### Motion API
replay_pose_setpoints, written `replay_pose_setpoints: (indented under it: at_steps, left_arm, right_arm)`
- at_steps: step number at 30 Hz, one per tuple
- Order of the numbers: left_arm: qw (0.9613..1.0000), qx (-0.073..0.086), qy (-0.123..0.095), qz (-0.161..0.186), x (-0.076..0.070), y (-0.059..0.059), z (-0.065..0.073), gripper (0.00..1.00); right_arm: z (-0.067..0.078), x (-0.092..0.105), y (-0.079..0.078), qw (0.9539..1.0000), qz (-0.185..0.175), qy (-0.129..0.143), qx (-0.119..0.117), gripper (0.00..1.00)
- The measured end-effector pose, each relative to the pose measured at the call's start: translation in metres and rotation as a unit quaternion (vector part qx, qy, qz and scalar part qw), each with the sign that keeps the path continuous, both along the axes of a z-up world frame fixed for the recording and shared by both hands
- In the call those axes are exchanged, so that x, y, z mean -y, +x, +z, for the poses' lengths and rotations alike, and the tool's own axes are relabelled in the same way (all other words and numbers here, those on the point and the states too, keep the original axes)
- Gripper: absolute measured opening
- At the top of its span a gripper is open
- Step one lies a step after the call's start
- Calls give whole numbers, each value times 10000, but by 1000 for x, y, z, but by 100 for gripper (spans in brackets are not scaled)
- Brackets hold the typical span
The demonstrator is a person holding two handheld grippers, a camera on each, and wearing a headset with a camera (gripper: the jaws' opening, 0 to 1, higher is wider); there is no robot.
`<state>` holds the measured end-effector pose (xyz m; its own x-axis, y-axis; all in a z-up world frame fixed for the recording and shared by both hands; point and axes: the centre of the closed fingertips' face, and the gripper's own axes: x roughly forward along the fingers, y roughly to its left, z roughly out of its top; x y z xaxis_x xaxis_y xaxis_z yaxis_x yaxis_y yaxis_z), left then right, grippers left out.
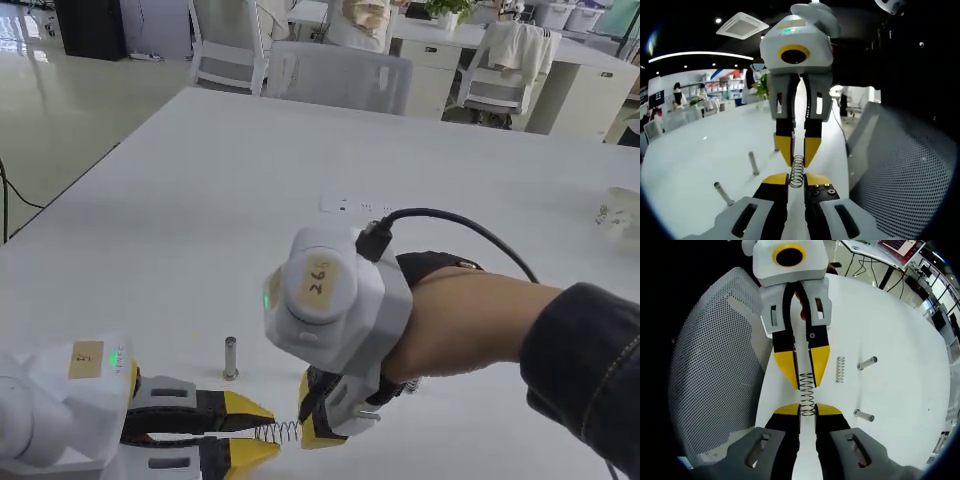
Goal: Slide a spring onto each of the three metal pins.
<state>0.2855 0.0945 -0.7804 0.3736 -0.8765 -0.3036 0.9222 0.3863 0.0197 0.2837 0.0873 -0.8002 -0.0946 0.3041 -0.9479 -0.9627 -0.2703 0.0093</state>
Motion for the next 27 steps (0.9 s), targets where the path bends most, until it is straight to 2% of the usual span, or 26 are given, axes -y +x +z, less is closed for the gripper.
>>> replay_pose_setpoints:
  at_steps: [9,27]
  left_arm:
    - [10000,38,62,-58,1,-1,-1,3]
    - [9999,36,155,-48,-1,-1,-5,2]
  right_arm:
    - [2,1,0,10000,12,-1,7,8]
    - [25,-9,-4,9997,-16,251,52,8]
